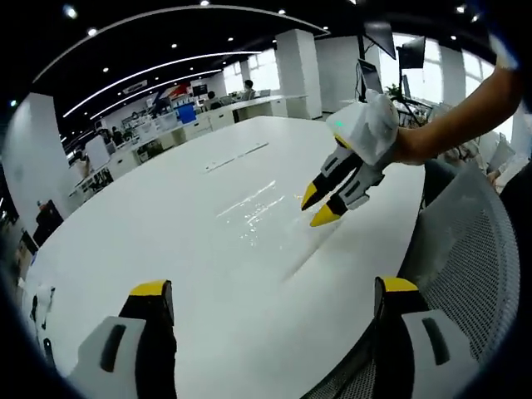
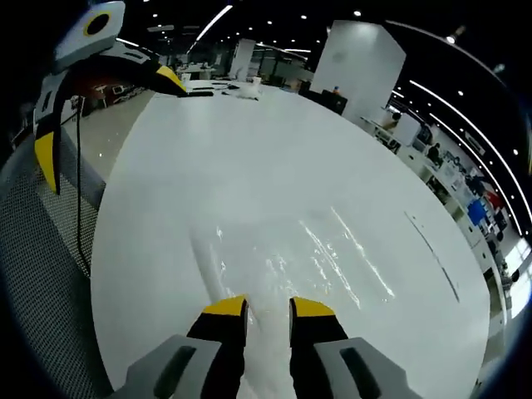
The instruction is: Open the resealable bag by pulling the two sides of the seal apart until the entire bag opening is separated and visibly accessible.
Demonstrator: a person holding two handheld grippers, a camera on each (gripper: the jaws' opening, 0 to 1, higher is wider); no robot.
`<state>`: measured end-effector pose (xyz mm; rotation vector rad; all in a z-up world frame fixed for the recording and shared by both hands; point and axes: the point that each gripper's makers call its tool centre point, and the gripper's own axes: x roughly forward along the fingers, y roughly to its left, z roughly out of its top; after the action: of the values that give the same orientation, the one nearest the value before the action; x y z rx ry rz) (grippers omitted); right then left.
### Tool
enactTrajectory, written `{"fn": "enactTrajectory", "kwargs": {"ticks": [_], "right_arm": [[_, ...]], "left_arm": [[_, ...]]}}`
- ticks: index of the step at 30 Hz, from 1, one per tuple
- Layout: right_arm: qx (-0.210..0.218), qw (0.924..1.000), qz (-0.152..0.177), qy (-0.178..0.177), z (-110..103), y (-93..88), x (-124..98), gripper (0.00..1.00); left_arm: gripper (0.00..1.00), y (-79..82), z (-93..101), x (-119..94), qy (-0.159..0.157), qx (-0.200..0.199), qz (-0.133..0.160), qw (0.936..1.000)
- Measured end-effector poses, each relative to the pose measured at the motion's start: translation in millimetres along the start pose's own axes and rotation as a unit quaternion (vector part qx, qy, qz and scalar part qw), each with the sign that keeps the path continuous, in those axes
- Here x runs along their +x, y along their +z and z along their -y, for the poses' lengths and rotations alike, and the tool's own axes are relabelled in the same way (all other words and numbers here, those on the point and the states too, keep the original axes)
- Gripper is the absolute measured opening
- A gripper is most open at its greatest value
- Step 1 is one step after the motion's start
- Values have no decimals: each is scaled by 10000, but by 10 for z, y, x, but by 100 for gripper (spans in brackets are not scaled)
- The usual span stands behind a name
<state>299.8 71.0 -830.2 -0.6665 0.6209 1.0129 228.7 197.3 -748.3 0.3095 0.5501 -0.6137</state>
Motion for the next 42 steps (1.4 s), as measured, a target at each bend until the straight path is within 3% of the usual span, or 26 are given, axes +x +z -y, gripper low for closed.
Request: {"fn": "enactTrajectory", "kwargs": {"ticks": [5, 9, 15, 18, 21, 28, 33, 42], "right_arm": [[100, 9999, 30, 38, -55, -26, -95, 23], [732, 9965, 373, 159, -107, 29, -202, 23], [864, 9954, 407, 94, -115, -31, -390, 30], [1015, 9930, 599, 105, -140, -4, -515, 29], [1150, 9913, 631, 133, -178, -13, -611, 31], [1478, 9866, 695, 44, -173, -46, -847, 47], [1745, 9809, 854, -115, -121, -25, -1075, 59], [2073, 9725, 953, -473, -77, -117, -1224, 59]], "left_arm": [[99, 31, -53, -54, 41, -5, 113, 9999], [99, 113, -103, -99, 136, 15, 353, 9993], [99, 204, -101, -172, 177, 39, 504, 9986], [99, 297, -75, -194, 129, -297, 691, 9971], [99, 374, -59, -218, 138, -306, 780, 9964], [99, 401, -31, -227, 109, -323, 710, 9969], [99, 487, -26, -311, 118, -368, 822, 9959], [99, 544, 23, -268, 85, -418, 862, 9954]]}}
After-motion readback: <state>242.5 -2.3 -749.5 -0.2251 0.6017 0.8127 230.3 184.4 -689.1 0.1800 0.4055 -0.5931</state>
